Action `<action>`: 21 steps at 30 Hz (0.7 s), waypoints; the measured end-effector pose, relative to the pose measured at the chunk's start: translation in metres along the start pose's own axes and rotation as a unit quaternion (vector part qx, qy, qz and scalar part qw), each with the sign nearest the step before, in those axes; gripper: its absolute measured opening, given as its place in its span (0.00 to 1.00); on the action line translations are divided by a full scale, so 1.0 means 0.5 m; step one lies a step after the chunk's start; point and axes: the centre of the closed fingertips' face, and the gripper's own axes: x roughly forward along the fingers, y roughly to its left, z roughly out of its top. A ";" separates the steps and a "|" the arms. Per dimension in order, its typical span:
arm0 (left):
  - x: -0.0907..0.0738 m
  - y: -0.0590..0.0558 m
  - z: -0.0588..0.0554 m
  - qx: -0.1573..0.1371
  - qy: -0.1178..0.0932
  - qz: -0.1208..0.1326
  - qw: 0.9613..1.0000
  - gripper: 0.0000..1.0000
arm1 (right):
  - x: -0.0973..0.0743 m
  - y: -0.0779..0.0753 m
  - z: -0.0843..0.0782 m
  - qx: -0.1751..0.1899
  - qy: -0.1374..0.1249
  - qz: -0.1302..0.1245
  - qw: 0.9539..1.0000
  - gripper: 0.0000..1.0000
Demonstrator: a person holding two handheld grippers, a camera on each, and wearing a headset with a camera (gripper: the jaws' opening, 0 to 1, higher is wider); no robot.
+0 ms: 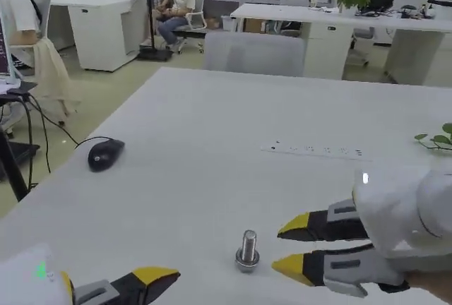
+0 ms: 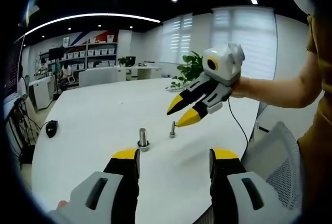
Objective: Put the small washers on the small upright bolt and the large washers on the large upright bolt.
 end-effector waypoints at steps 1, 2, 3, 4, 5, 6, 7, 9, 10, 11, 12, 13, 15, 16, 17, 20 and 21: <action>0.000 0.000 0.003 0.001 -0.003 0.000 1.000 0.54 | -0.008 0.006 -0.006 -0.002 -0.002 -0.003 1.000 0.23; 0.000 0.000 0.003 0.002 -0.002 0.002 1.000 0.54 | -0.019 0.013 -0.012 0.007 -0.010 -0.012 1.000 0.23; 0.000 0.000 0.002 0.002 -0.001 0.001 1.000 0.54 | -0.025 0.019 -0.018 0.015 -0.015 -0.014 1.000 0.23; 0.000 0.000 0.000 0.001 0.000 -0.001 1.000 0.54 | -0.036 0.029 -0.022 0.027 -0.027 -0.018 0.999 0.23; 0.000 0.000 0.000 0.002 0.001 -0.002 1.000 0.54 | -0.043 0.032 -0.024 0.038 -0.037 -0.026 0.998 0.24; 0.001 -0.006 0.001 0.006 0.001 -0.006 1.000 0.54 | -0.051 0.039 -0.030 0.049 -0.041 -0.030 0.998 0.24; 0.002 -0.010 0.002 0.007 0.002 -0.010 1.000 0.54 | -0.062 0.051 -0.041 0.059 -0.046 -0.033 0.997 0.24; 0.003 -0.020 0.004 0.012 0.004 -0.016 1.000 0.54 | -0.080 0.064 -0.058 0.082 -0.054 -0.048 0.994 0.24; 0.003 -0.023 0.006 0.012 0.003 -0.017 1.000 0.54 | -0.088 0.071 -0.061 0.089 -0.064 -0.051 0.993 0.25; 0.004 -0.025 0.006 0.012 0.004 -0.018 1.000 0.54 | -0.097 0.083 -0.069 0.108 -0.072 -0.052 0.990 0.27; 0.003 -0.029 0.007 0.012 0.003 -0.022 1.000 0.54 | -0.104 0.089 -0.074 0.124 -0.077 -0.054 0.988 0.28; 0.003 -0.032 0.008 0.012 0.001 -0.025 1.000 0.55 | -0.112 0.098 -0.079 0.127 -0.088 -0.057 0.986 0.30; 0.002 -0.036 0.008 0.012 0.004 -0.027 1.000 0.55 | -0.122 0.112 -0.095 0.130 -0.084 -0.058 0.986 0.34; 0.000 -0.035 0.005 0.013 0.005 -0.029 0.999 0.56 | -0.125 0.117 -0.103 0.139 -0.083 -0.058 0.985 0.35; -0.002 -0.035 0.003 0.015 0.007 -0.030 0.999 0.56 | -0.130 0.123 -0.114 0.147 -0.080 -0.061 0.984 0.36; -0.010 -0.035 -0.001 0.016 0.011 -0.032 0.999 0.56 | -0.146 0.136 -0.131 0.158 -0.081 -0.064 0.982 0.41; -0.014 -0.036 -0.002 0.017 0.014 -0.031 0.999 0.56 | -0.153 0.139 -0.133 0.164 -0.085 -0.067 0.981 0.43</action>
